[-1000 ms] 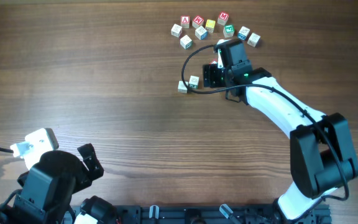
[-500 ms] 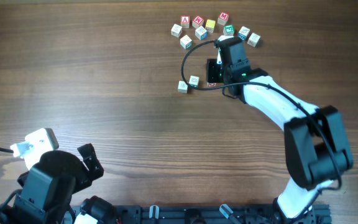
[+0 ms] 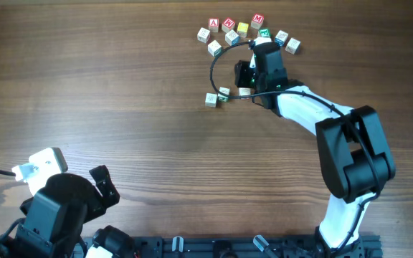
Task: Form a horizontal line
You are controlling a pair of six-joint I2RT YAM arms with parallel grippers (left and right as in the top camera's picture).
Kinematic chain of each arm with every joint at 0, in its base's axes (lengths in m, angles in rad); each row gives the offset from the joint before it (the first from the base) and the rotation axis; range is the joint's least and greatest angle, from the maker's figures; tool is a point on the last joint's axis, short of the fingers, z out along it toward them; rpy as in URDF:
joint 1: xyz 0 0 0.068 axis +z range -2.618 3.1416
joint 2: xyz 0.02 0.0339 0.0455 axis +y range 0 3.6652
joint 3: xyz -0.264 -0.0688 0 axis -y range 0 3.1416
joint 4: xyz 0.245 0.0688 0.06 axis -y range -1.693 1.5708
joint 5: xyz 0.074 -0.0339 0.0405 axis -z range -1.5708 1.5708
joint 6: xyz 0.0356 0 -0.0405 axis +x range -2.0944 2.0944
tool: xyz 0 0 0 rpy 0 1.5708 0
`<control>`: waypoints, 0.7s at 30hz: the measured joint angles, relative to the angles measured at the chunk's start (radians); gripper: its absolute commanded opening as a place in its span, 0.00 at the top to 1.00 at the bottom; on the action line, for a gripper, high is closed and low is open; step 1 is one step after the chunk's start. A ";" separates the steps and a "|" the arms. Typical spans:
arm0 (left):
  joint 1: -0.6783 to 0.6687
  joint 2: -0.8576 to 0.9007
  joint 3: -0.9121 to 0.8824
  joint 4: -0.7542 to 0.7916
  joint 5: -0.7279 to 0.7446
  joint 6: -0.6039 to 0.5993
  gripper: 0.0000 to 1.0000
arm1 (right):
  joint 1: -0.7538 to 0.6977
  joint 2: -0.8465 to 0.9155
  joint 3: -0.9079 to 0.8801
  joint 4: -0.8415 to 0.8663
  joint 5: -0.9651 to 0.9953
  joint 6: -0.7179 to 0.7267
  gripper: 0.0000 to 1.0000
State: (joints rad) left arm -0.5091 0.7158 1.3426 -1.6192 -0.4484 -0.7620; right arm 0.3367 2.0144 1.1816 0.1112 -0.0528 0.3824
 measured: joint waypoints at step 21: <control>0.000 0.000 0.000 0.000 0.000 0.000 0.00 | -0.093 0.015 0.000 0.032 -0.106 0.036 0.96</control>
State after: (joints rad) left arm -0.5091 0.7158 1.3426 -1.6192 -0.4484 -0.7624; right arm 0.2440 2.0293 1.1816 0.1436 -0.1589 0.4187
